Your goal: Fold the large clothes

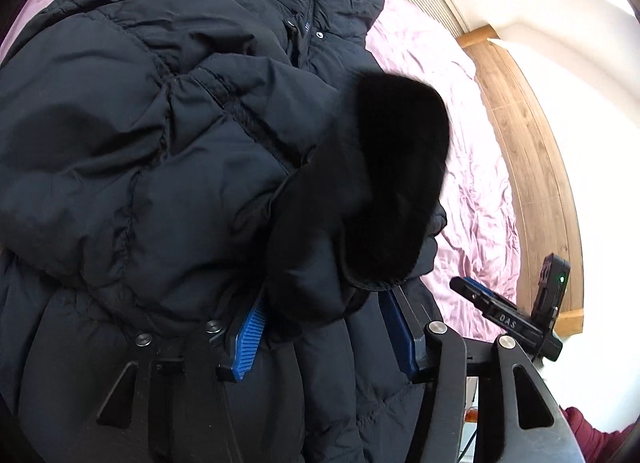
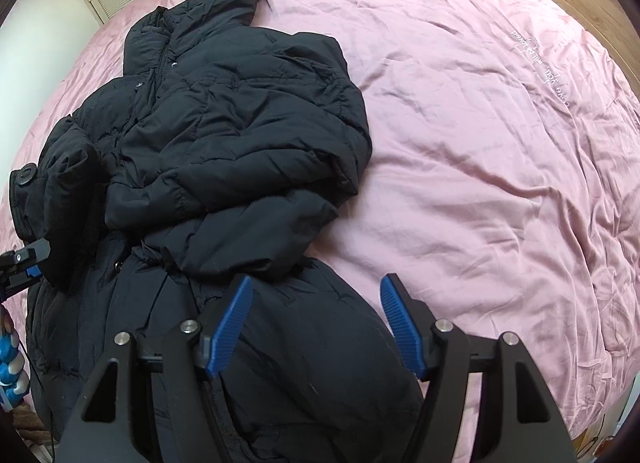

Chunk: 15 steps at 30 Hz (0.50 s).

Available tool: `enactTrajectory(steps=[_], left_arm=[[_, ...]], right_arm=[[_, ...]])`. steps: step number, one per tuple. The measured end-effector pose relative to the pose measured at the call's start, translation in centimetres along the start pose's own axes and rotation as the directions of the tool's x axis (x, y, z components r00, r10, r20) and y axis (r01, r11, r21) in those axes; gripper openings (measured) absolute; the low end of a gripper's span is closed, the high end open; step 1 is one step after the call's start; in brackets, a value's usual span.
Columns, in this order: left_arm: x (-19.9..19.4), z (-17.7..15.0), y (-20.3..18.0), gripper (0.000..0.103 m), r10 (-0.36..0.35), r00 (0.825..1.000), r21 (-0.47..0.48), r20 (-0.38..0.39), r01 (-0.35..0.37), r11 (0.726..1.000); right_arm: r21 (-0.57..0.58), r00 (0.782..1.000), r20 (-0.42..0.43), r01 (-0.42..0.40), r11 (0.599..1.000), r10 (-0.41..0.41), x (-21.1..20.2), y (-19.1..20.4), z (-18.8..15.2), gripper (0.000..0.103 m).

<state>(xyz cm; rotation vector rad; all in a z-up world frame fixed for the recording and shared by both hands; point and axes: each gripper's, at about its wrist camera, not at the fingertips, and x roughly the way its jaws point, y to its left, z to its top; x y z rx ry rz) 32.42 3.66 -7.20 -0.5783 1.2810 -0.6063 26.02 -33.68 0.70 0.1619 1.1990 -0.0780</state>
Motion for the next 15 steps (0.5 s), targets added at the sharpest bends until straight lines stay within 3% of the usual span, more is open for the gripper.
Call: enactTrajectory(steps=[4, 8, 15], left_arm=[[-0.9, -0.7, 0.3, 0.059, 0.007, 1.000, 0.006, -0.013, -0.007, 1.000], [-3.8, -0.8, 1.5, 0.065, 0.098, 0.995, 0.008, 0.034, -0.098, 0.995], [-9.4, 2.9, 3.8, 0.069, 0.269, 0.949, 0.049, 0.166, -0.280, 0.959]], right_arm=[[-0.024, 1.000, 0.022, -0.012, 1.000, 0.012, -0.6, 2.0, 1.1, 0.066], [-0.072, 0.998, 0.050, -0.030, 0.997, 0.034, -1.5, 5.2, 2.4, 0.066], [-0.210, 0.985, 0.110, -0.109, 0.972, 0.134, -3.9, 13.9, 4.5, 0.066]])
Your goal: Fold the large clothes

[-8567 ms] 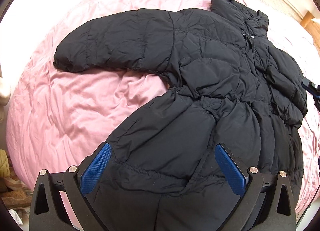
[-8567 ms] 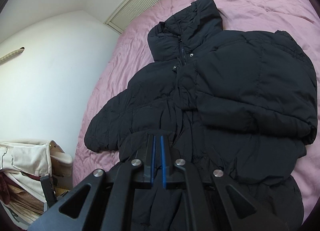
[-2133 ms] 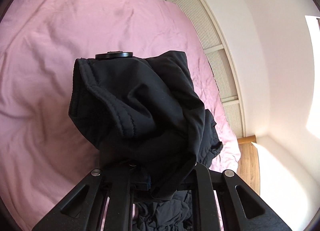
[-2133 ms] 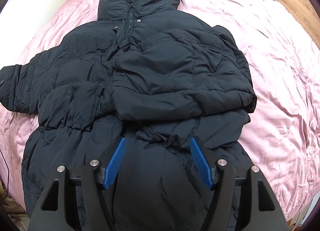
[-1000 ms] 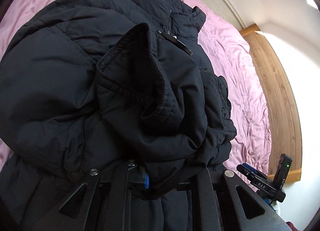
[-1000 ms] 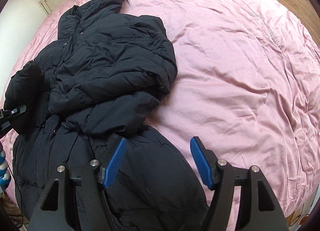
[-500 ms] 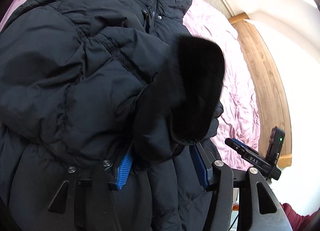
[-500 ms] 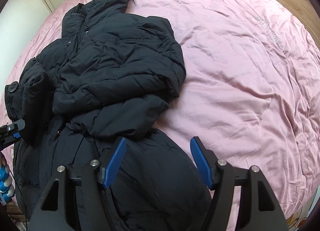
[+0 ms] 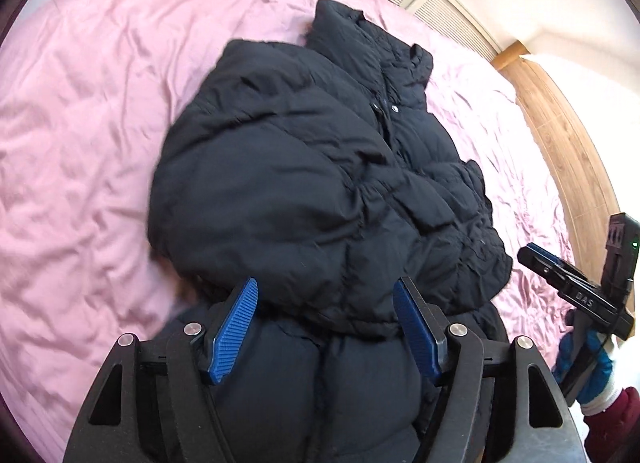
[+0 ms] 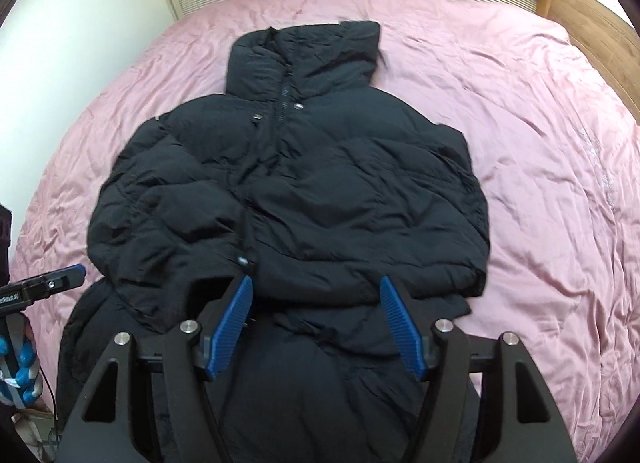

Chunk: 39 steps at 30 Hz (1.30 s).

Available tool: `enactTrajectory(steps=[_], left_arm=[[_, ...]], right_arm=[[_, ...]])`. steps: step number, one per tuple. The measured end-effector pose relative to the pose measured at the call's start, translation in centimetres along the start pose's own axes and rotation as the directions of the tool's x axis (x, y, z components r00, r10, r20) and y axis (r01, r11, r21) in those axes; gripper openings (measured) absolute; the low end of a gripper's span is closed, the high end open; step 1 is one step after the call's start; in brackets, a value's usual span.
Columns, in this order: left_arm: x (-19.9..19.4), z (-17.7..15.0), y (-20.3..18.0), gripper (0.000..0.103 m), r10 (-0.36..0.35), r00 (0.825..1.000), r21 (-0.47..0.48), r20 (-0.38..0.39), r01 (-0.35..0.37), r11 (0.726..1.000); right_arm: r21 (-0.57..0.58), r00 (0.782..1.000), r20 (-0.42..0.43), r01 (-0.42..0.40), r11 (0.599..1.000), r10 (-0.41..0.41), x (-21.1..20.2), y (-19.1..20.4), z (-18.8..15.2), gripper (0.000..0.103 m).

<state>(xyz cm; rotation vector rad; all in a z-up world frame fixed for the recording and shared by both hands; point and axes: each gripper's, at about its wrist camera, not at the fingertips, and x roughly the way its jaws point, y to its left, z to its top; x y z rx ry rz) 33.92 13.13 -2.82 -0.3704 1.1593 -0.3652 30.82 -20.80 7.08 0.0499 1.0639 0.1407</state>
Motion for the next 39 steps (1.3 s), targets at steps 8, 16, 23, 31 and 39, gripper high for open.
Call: enactTrajectory(steps=[8, 16, 23, 31, 39], left_arm=[[2.9, 5.7, 1.8, 0.069, 0.097, 0.995, 0.100, 0.018, -0.098, 0.990], [8.7, 4.3, 2.2, 0.071, 0.185, 0.982, 0.228, -0.029, -0.174, 0.958], [10.5, 2.8, 3.1, 0.081, 0.165, 0.984, 0.262, -0.062, -0.144, 0.954], [9.5, 3.7, 2.0, 0.083, 0.209, 0.975, 0.290, -0.074, -0.180, 0.940], [5.8, 9.6, 1.3, 0.083, 0.211, 0.975, 0.267, 0.070, -0.222, 0.938]], right_arm=[[-0.129, 0.993, -0.004, -0.121, 0.984, 0.121, 2.3, 10.5, 1.9, 0.065], [-0.108, 0.992, -0.127, -0.039, 0.993, 0.025, 9.0, 10.7, -1.8, 0.066], [-0.028, 0.984, -0.169, -0.053, 0.998, 0.048, 11.8, 8.7, -4.6, 0.067], [-0.047, 0.975, -0.216, -0.059, 0.997, 0.047, 12.0, 8.7, -3.9, 0.068], [-0.147, 0.992, -0.094, -0.097, 0.984, 0.084, 7.1, 10.1, -0.3, 0.068]])
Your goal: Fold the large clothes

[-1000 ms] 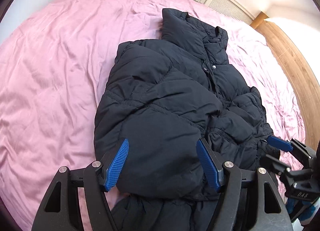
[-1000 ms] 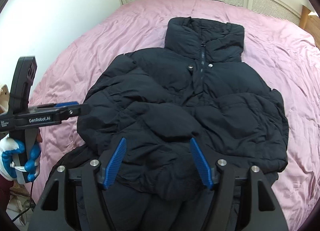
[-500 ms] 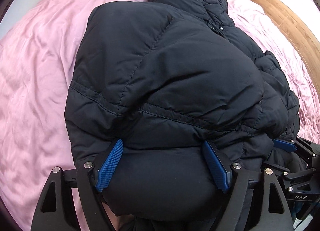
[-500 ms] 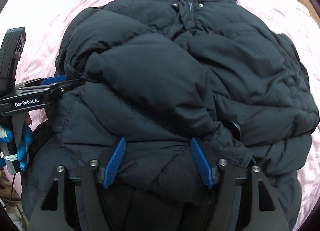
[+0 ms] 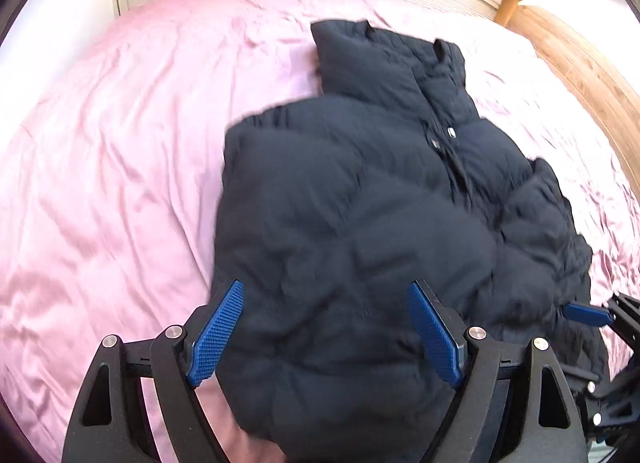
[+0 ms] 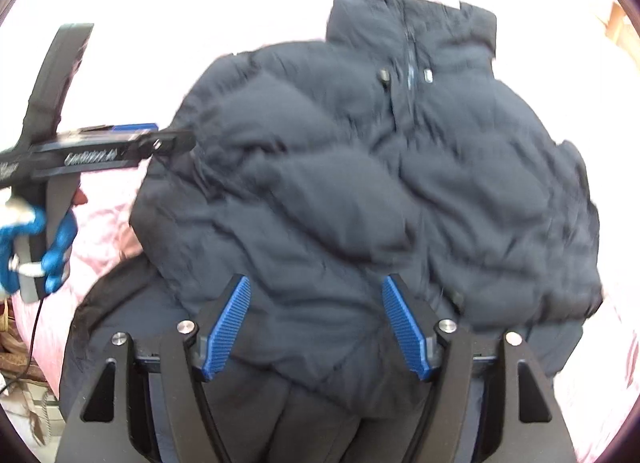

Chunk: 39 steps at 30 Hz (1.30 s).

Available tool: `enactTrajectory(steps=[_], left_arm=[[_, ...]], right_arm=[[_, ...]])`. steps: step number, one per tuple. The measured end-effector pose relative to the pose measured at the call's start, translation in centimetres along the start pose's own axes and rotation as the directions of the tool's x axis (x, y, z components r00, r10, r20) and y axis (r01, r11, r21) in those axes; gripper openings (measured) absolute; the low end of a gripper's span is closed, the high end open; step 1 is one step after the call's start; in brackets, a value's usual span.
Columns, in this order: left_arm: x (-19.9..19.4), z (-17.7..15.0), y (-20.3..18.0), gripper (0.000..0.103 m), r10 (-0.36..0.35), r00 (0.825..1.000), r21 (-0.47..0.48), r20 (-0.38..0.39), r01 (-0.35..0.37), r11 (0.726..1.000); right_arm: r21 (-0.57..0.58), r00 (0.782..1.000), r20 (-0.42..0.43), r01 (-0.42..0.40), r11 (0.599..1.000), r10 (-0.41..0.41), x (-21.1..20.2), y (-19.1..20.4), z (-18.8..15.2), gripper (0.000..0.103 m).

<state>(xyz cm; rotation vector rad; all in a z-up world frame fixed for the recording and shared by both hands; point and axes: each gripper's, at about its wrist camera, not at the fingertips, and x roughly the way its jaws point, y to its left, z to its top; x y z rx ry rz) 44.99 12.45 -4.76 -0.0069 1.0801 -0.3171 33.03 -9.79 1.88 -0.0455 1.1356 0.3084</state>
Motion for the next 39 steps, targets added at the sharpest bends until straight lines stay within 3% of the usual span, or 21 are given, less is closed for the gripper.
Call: enactTrajectory(steps=[6, 11, 15, 20, 26, 32, 39], left_arm=[[3.5, 3.0, -0.1, 0.083, 0.047, 0.999, 0.010, -0.015, -0.047, 0.999], [7.9, 1.3, -1.0, 0.089, 0.086, 0.993, 0.034, -0.078, -0.083, 0.996], [9.6, 0.0, -0.2, 0.095, 0.094, 0.990, -0.015, -0.105, -0.096, 0.995], [7.2, -0.5, -0.6, 0.095, 0.133, 0.990, -0.037, -0.054, -0.135, 0.990], [1.8, -3.6, -2.2, 0.095, 0.143, 0.989, -0.064, 0.023, -0.142, 0.988], [3.0, -7.4, -4.2, 0.095, 0.137, 0.989, -0.059, -0.055, -0.141, 0.988], [5.0, -7.4, -5.0, 0.095, 0.192, 0.978, -0.061, -0.081, -0.197, 0.978]], right_arm=[[-0.031, 1.000, 0.005, -0.002, 1.000, 0.002, 1.4, 0.0, 2.3, 0.068], [-0.082, 0.999, -0.050, 0.006, 0.997, -0.010, 4.4, -0.3, 1.4, 0.068], [-0.072, 0.999, -0.048, -0.026, 0.997, 0.023, 5.8, -1.3, 0.9, 0.069], [-0.081, 0.998, -0.058, -0.037, 0.996, 0.032, 5.2, -1.5, 1.6, 0.069], [-0.110, 0.999, -0.025, -0.043, 0.993, 0.040, 1.8, -2.2, 0.6, 0.069], [-0.094, 0.996, -0.079, -0.046, 0.994, 0.039, 2.1, -4.1, -0.9, 0.069], [-0.121, 0.992, -0.099, -0.088, 0.989, 0.076, 3.3, -4.8, -1.7, 0.069]])
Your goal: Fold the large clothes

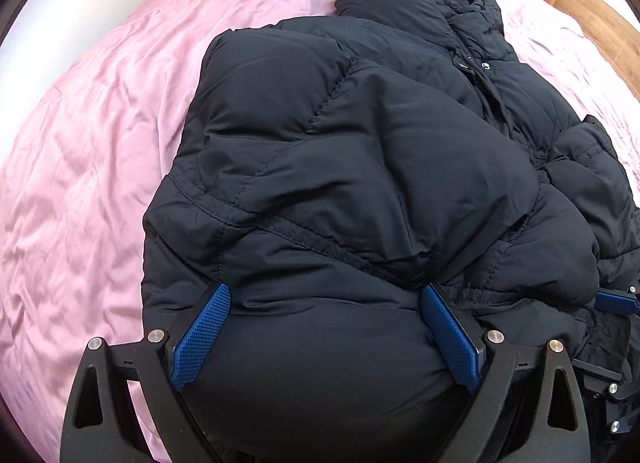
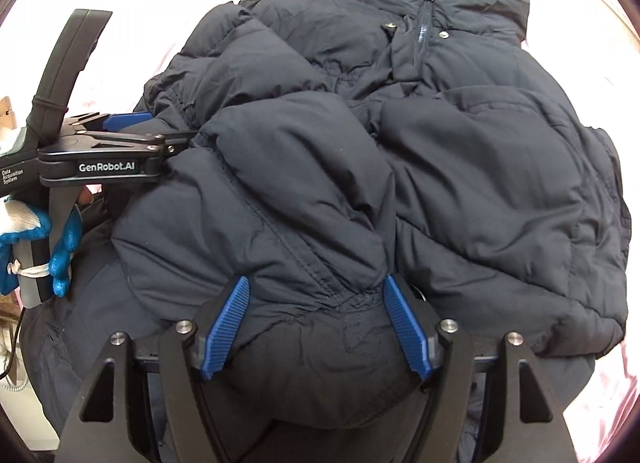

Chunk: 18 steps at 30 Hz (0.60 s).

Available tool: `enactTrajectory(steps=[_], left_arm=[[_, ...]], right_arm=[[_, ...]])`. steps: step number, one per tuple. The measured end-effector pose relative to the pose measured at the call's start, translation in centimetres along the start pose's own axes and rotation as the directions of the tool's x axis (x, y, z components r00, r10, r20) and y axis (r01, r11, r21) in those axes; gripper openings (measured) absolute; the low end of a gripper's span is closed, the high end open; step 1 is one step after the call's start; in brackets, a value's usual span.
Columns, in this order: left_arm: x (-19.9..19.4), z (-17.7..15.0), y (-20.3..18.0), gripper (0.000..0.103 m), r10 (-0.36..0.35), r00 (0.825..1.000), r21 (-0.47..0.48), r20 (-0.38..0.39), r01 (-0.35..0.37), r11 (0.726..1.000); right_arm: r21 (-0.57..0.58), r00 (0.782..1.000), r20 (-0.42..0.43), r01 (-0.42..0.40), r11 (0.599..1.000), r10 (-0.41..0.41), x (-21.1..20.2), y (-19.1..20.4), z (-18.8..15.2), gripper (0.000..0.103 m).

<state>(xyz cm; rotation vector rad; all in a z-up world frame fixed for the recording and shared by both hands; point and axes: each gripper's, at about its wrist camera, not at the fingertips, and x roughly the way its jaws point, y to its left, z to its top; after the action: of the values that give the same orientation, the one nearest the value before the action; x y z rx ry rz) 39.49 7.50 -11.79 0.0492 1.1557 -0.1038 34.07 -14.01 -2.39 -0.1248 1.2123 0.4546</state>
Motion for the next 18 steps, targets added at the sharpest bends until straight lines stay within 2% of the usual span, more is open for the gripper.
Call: enactTrajectory(steps=[3, 10, 18], left_arm=[[0.5, -0.1, -0.4, 0.096, 0.021, 1.000, -0.003, -0.005, -0.021, 1.000], [1.2, -0.4, 0.2, 0.102, 0.031, 0.999, -0.077, -0.036, -0.033, 0.996], [1.2, -0.1, 0.1, 0.102, 0.043, 0.998, -0.075, -0.051, -0.047, 0.996]], right_arm=[[-0.017, 1.000, -0.003, -0.020, 1.000, 0.020, 0.3, -0.4, -0.1, 0.069], [-0.057, 0.998, -0.010, -0.054, 0.997, 0.054, 1.2, -1.1, -0.3, 0.070], [-0.062, 0.997, -0.019, -0.077, 0.995, 0.075, 1.0, -1.6, 0.3, 0.071]])
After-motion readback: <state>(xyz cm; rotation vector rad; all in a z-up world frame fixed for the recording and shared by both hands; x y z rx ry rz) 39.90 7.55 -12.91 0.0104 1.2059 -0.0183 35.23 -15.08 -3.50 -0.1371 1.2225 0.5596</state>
